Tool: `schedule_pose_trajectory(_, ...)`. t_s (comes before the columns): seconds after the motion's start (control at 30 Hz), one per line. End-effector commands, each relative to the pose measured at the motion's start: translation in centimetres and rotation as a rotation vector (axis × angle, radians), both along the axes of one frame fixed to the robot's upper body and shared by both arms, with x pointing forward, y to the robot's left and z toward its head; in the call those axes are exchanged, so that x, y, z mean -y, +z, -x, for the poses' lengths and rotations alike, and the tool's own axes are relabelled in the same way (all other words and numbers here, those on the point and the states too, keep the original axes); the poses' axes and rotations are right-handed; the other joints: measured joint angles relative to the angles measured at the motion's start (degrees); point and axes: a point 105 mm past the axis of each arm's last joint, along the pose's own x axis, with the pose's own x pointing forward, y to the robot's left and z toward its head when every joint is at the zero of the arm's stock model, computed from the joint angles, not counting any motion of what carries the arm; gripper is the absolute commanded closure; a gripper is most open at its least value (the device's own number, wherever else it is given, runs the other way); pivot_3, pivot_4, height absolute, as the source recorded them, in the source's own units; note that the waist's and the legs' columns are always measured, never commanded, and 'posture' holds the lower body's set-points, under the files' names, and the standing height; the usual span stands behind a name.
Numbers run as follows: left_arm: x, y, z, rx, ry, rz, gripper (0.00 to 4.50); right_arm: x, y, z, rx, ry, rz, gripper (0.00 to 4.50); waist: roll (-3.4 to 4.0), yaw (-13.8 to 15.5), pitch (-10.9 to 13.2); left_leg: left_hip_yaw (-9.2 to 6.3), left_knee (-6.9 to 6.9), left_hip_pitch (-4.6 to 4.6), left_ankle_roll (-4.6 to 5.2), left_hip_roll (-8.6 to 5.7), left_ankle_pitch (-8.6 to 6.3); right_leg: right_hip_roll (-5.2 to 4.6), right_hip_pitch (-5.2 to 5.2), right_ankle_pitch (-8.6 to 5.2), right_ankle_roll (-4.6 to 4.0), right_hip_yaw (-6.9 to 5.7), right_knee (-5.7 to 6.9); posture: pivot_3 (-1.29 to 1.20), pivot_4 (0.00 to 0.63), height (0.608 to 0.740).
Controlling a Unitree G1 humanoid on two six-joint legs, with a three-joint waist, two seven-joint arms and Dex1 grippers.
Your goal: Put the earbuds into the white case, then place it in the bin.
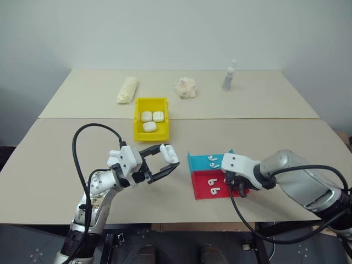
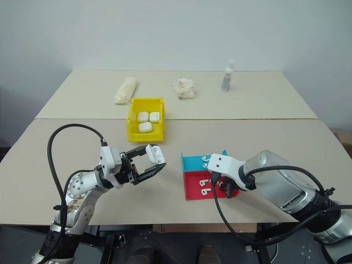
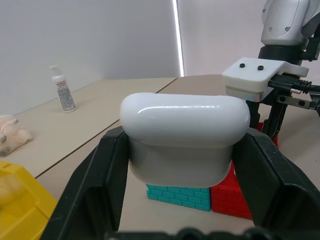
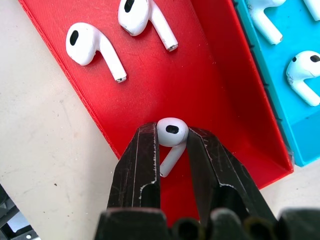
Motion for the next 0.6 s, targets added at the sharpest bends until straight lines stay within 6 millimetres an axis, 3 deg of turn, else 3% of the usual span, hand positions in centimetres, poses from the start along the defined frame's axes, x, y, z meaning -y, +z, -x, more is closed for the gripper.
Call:
schedule_pose_trajectory(0.03, 0.3, 1.1, 0.5, 0.054, -0.015, -0.002, 1.72, 0.0, 0.1, 0.0, 0.017, 0.005, 0.006, 3.8, 0.0, 0.0, 0.0, 0.0, 0.0, 0.0, 0.0, 0.0, 0.0, 0.0, 0.0, 0.0, 0.0, 0.0, 0.0, 0.0, 0.15, 0.74)
schedule_pose_trajectory(0.2, 0.4, 1.1, 0.5, 0.059, -0.016, -0.001, 1.72, -0.1, 0.4, 0.0, 0.026, 0.005, 0.0, 3.8, 0.0, 0.0, 0.0, 0.0, 0.0, 0.0, 0.0, 0.0, 0.0, 0.0, 0.0, 0.0, 0.0, 0.0, 0.0, 0.0, 0.15, 0.74)
schedule_pose_trajectory(0.23, 0.4, 1.3, 0.5, 0.062, -0.018, 0.006, 1.72, -0.3, 1.1, -0.2, 0.055, 0.003, -0.023, 3.8, 0.0, -0.01, 0.0, 0.0, 0.0, 0.0, 0.0, 0.0, 0.0, 0.0, 0.0, 0.0, 0.0, 0.0, 0.0, 0.0, 0.15, 0.74)
schedule_pose_trajectory(0.37, 0.5, 2.2, 1.0, 0.067, -0.049, 0.021, 1.72, -1.6, 6.3, -0.4, 0.183, 0.025, -0.203, 3.8, 0.0, 0.0, 0.0, 0.0, -0.01, -0.03, 0.0, 0.0, 0.0, 0.0, -0.05, 0.0, 0.0, 0.01, 0.01, 0.0, 0.15, 0.74)
schedule_pose_trajectory(0.6, 1.6, 4.3, 3.1, 0.059, -0.23, 0.046, 1.72, -3.1, 16.2, 1.8, 0.491, 0.249, -0.587, 3.8, 0.0, 0.21, 0.0, -0.04, -0.02, -0.05, 0.01, 0.0, 0.0, -0.01, 0.01, 0.0, 0.0, -0.03, -0.04, 0.0, 0.15, 0.74)
